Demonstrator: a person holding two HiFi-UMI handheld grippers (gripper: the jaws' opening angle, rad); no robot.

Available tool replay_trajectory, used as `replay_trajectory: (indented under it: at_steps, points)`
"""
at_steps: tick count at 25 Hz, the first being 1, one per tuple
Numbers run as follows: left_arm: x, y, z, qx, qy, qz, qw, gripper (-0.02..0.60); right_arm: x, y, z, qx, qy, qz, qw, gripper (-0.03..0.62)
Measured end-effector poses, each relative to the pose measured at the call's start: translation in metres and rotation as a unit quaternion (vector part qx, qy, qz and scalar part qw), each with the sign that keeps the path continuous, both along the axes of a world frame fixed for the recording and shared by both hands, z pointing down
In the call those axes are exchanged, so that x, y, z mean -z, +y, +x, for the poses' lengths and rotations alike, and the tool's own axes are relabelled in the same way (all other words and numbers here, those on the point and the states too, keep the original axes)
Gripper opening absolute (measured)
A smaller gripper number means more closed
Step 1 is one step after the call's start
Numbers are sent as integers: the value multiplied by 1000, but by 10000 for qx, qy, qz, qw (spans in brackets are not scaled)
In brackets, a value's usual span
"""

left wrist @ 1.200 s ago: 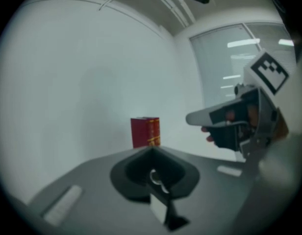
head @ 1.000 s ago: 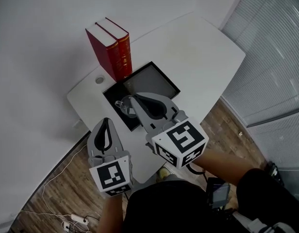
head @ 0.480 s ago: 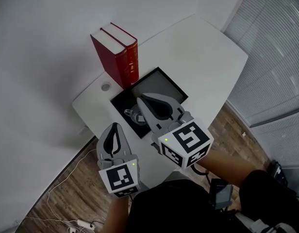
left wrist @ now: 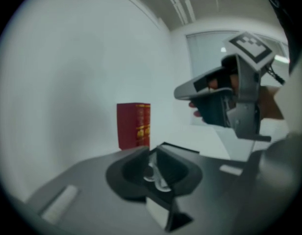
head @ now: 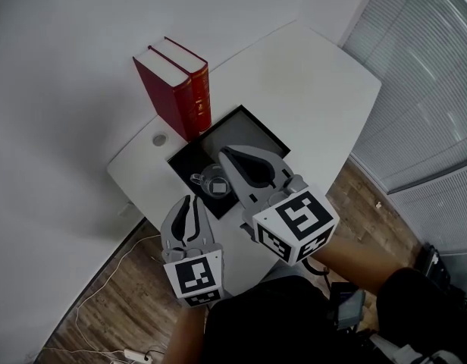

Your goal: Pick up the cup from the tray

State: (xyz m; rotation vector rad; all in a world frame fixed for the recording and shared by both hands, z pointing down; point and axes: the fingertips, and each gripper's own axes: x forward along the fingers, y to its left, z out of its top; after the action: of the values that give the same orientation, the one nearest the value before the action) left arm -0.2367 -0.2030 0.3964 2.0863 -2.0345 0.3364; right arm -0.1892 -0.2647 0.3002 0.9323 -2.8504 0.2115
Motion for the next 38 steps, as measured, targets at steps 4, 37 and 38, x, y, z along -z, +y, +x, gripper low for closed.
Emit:
replay_trajectory:
  at_steps: [4, 37, 38]
  points:
    - [-9, -2, 11, -134, 91, -87, 9998, 98, -1, -4, 6, -3, 10, -8, 10000, 14]
    - [-72, -20, 54, -823, -94, -437, 9956, 439, 1, -8, 37, -282, -17, 4, 9996, 14]
    - [-73, -21, 56, -836, -96, -444, 9955, 439, 1, -8, 39, -293, -17, 6, 9996, 14]
